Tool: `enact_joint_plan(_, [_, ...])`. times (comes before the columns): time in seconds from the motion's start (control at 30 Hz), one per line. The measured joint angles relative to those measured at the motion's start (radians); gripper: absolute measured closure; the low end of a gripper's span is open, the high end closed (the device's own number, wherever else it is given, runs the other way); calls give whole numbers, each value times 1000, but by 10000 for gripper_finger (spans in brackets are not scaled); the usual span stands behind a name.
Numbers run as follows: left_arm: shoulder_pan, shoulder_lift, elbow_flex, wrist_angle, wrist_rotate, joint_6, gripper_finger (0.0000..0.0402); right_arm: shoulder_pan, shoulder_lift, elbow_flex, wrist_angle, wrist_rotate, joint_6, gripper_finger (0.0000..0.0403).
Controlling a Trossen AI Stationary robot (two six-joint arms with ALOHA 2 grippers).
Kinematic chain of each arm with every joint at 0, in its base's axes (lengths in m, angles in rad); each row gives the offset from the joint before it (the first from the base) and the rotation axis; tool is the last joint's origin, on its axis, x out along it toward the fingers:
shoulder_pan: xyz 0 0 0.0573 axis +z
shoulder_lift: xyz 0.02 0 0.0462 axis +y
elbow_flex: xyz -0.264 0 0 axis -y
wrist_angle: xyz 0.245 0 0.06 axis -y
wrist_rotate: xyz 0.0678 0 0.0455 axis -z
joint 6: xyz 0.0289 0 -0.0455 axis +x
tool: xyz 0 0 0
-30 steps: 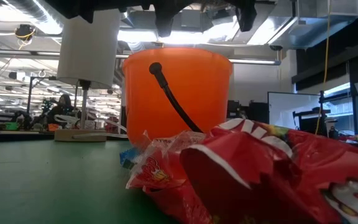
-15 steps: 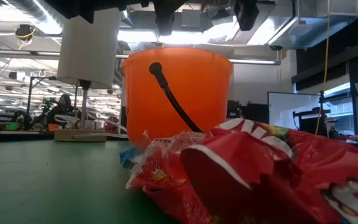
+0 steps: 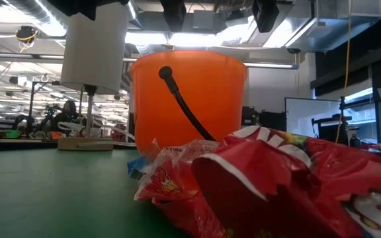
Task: Sort candy
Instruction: Put the white chocolate into the black bucket
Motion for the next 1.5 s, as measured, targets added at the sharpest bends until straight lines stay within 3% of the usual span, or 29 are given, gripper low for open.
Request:
enact_joint_plan(0.2, [-1, 0, 0, -23, -5, -19, 214, 0, 58, 4, 94, -21, 0, 276])
enact_joint_plan(0.47, [-12, -1, 0, -34, 38, -37, 211, 0, 141, 111, -14, -27, 0, 276])
enact_joint_plan(0.73, [-43, -2, 2, -99, 31, -38, 165, 0, 147, 145, -91, -27, -6, 276])
enact_joint_plan(0.9, [-43, -2, 2, -108, -5, -55, 157, -1, 147, 145, -101, -22, 0, 276])
enact_joint_plan(1.13, [-43, -3, 2, -138, -57, -55, 182, -1, 147, 145, -108, -19, 2, 276])
enact_joint_plan(1.5, [-42, -3, 2, -145, -64, -31, 262, -1, 147, 145, -107, -25, 0, 276])
